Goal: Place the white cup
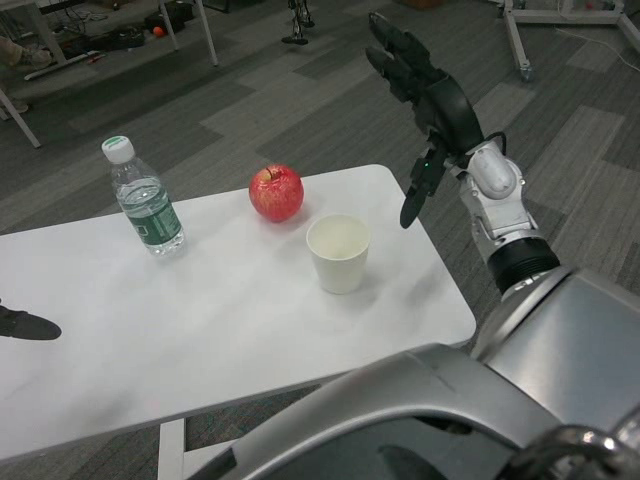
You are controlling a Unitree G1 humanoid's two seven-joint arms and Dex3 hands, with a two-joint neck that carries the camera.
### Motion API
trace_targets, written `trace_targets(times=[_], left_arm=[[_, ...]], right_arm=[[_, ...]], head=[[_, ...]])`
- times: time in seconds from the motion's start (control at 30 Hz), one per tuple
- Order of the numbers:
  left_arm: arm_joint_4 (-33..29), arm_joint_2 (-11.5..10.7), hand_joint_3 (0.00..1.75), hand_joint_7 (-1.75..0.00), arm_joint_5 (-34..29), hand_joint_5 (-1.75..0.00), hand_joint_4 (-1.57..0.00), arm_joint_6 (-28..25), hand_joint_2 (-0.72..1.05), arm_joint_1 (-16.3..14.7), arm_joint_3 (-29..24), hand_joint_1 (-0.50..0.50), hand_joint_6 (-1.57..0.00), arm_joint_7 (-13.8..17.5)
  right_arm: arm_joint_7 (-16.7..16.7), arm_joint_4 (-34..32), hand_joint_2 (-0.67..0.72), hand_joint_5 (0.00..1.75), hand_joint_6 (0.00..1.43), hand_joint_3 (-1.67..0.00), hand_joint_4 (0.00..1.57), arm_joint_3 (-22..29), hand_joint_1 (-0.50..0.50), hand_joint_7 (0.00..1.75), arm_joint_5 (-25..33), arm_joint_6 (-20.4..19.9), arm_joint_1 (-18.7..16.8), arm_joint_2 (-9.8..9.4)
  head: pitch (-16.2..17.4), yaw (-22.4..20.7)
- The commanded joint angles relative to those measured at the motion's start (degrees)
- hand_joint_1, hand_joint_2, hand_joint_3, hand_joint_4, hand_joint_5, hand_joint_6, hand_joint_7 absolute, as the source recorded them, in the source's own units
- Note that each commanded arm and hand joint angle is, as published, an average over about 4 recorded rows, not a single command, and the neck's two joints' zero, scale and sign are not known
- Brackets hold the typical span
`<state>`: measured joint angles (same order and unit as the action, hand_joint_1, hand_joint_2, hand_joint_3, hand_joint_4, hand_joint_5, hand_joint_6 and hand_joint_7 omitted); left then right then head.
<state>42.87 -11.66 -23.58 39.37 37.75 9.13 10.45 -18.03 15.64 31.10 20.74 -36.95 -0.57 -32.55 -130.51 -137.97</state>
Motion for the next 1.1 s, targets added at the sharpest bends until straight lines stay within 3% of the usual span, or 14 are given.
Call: trace_targets(times=[0.03, 0.2, 0.3, 0.6, 1.1], left_arm=[[-0.59, -0.34, 0.09, -0.14, -0.42, -0.31, 0.0, 0.09, -0.64, 0.04, -0.26, -0.5, 0.0, 0.1], [-0.81, -0.47, 0.09, -0.14, -0.64, -0.31, 0.0, 0.0, -0.64, 0.97, 0.18, -0.5, 0.0, -0.17], [-0.72, -0.58, 0.09, -0.14, -1.01, -0.31, 0.0, -1.62, -0.64, 3.01, 3.19, -0.5, 0.0, -0.28], [1.6, 0.1, 0.09, -0.14, -2.66, -0.31, 0.0, -2.37, -0.64, 8.48, 9.02, -0.5, 0.0, -0.26], [1.87, 0.36, 0.09, -0.14, -2.86, -0.31, 0.0, -2.46, -0.64, 9.73, 9.57, -0.5, 0.0, -0.7]], right_arm=[[-0.08, -2.15, 0.72, 0.0, 0.0, 0.0, 0.0, 0.32, -0.46, 0.0, 0.66, 0.43, 0.92, -0.81], [-0.08, -3.2, 0.72, 0.0, 0.0, 0.0, 0.0, 0.01, -0.46, 0.0, 0.66, 0.47, 1.18, -0.98], [-0.08, -2.7, 0.72, 0.0, 0.0, 0.0, 0.0, -0.39, -0.46, 0.0, 0.61, 0.47, 1.53, -1.03], [-0.08, -2.1, 0.72, 0.0, 0.0, 0.0, 0.0, -1.71, -0.46, 0.0, 0.61, 0.47, 1.93, -0.37], [-0.08, -1.42, 0.72, 0.0, 0.0, 0.0, 0.0, -2.69, -0.46, 0.0, 0.61, 0.47, 2.08, -0.22]], head=[[-0.09, -0.09], [0.12, -3.13], [0.21, -4.78], [0.24, -4.68], [0.32, -4.84]])
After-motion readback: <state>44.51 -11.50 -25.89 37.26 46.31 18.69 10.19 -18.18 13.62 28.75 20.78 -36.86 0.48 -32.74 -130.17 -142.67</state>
